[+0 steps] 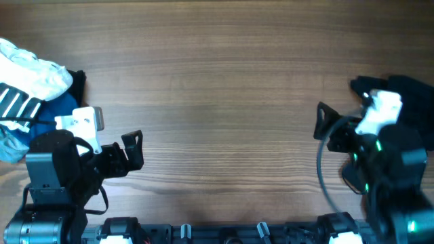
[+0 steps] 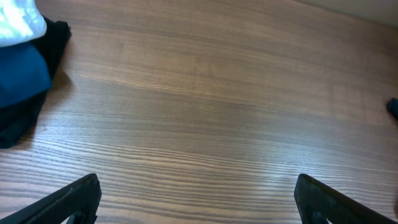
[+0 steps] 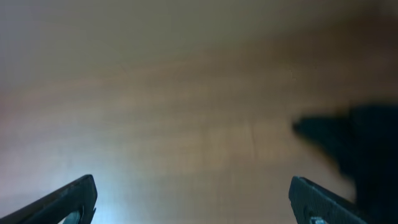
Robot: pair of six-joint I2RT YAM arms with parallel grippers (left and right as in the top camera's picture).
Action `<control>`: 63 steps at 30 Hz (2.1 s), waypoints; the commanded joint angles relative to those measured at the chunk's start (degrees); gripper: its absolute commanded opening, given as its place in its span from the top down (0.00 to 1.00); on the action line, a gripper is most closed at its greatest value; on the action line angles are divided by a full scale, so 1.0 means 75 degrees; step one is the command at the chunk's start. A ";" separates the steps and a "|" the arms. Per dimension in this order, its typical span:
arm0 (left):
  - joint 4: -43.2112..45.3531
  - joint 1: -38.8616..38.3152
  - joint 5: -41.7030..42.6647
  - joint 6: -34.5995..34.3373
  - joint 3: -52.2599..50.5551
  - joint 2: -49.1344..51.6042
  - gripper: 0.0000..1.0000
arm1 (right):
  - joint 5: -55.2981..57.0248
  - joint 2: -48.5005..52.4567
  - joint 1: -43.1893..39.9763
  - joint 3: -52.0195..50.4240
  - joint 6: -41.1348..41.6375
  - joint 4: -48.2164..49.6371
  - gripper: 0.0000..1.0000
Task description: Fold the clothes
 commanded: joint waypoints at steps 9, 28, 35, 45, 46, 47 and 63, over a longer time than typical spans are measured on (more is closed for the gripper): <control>0.0003 -0.0044 -0.0047 -0.0035 -0.0070 0.0003 0.00 | -0.0688 -0.4514 -0.0408 -0.4634 -0.1309 0.3605 0.01; 0.0003 -0.0044 -0.0047 -0.0035 -0.0070 0.0003 0.00 | -0.1886 -0.4992 -0.0466 -0.7166 -0.1664 0.5849 0.00; 0.0003 -0.0044 -0.0047 -0.0035 -0.0070 0.0003 0.00 | -0.1606 -0.4992 -0.0766 -0.7166 -0.2401 0.5732 0.00; 0.0003 -0.0044 -0.0047 -0.0035 -0.0070 0.0003 0.00 | -0.1641 -0.4978 -0.0764 -0.7166 -0.2232 0.5779 0.00; 0.0003 -0.0044 -0.0047 -0.0035 -0.0070 0.0003 0.00 | -0.1641 -0.4978 -0.0764 -0.7166 -0.2232 0.5779 0.00; 0.0003 -0.0044 -0.0047 -0.0035 -0.0070 0.0003 0.00 | -0.1641 -0.4978 -0.0764 -0.7166 -0.2232 0.5779 0.00; -0.0085 -0.0035 -0.0090 0.0026 -0.0125 -0.0187 0.00 | -0.1641 -0.4978 -0.0764 -0.7166 -0.2235 0.5779 0.00</control>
